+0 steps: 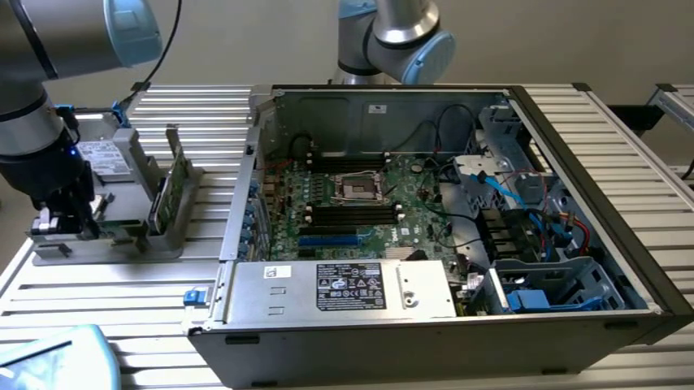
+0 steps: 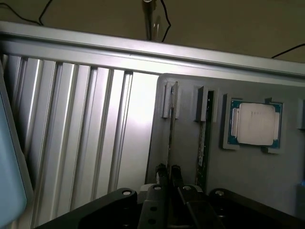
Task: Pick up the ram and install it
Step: 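Pick up the ram and move it above insertion slot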
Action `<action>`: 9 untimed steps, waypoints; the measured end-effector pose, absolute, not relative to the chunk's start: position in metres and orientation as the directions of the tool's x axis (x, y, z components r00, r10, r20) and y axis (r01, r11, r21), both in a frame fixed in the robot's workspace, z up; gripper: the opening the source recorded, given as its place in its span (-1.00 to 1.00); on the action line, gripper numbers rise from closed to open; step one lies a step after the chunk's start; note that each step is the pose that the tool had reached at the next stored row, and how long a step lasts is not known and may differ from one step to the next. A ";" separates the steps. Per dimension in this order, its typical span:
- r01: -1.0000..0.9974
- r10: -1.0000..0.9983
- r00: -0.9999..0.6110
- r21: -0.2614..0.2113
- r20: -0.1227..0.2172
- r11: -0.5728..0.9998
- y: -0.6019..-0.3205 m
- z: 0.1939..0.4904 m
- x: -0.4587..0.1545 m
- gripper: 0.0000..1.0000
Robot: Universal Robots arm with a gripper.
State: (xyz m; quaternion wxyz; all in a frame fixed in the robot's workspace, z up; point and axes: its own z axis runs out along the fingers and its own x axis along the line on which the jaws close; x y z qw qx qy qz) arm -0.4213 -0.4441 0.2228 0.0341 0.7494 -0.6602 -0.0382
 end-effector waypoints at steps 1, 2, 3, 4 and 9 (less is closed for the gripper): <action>-0.987 -0.992 0.125 0.102 -0.012 -0.126 -0.444 0.224 -0.421 -0.73; -0.987 -0.992 0.125 0.103 -0.012 -0.126 -0.444 0.225 -0.421 -0.73; -0.987 -0.992 0.125 0.104 -0.012 -0.126 -0.444 0.227 -0.421 -0.73; -0.986 -0.992 0.125 0.105 -0.013 -0.126 -0.444 0.229 -0.421 -0.73; -0.986 -0.992 0.125 0.110 -0.013 -0.126 -0.444 0.239 -0.420 -0.73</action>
